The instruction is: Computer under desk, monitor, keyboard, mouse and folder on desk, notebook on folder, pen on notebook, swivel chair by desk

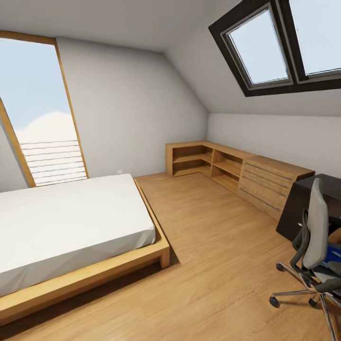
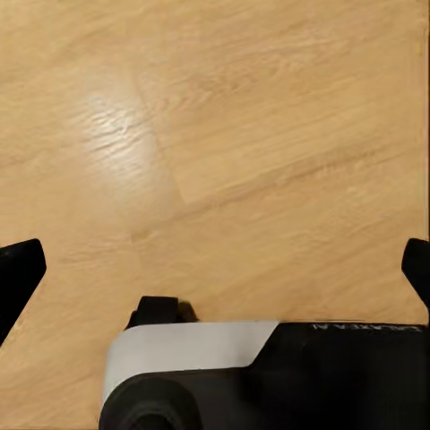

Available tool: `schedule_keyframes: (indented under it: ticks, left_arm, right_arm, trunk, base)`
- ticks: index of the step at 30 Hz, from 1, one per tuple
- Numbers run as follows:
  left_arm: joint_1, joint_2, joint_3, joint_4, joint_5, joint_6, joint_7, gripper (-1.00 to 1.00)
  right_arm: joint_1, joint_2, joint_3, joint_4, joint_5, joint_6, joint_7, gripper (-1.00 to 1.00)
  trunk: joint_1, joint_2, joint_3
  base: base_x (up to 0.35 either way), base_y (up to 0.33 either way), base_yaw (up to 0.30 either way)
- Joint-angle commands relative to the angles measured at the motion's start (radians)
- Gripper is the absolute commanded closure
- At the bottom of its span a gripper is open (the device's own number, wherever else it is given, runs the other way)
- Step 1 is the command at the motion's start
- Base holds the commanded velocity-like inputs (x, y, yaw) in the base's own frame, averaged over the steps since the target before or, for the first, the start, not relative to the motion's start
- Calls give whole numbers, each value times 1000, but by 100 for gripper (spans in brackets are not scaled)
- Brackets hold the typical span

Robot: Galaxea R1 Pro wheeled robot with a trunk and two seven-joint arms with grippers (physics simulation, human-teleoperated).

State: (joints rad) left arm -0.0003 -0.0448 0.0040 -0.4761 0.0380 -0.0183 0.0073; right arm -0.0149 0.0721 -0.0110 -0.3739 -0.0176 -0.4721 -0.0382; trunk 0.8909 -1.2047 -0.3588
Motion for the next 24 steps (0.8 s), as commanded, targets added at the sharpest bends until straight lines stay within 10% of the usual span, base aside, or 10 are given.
schedule_keyframes:
  ticks: [1,5,16,24]
  left_arm:
    - [0,1,0,-37,25,-2,1,-100]
    - [0,18,0,-69,116,-4,-4,-100]
    - [0,22,-3,-12,131,-14,-12,-100]
    - [0,22,-4,73,132,-196,-11,-100]
  right_arm:
    - [-3,16,-2,-36,-3,-5,-28,-100]
    - [-72,31,-4,-67,-5,-12,-131,-100]
    - [-102,26,32,119,27,-142,-147,-100]
    - [-102,27,38,126,35,-143,-147,-100]
  trunk:
    - [-4,7,2]
    - [-8,14,5]
    - [-8,14,5]
    - [-8,14,5]
  base:
    - [0,0,0]
    - [0,0,-19]
    - [0,0,-228]
    - [0,0,-269]
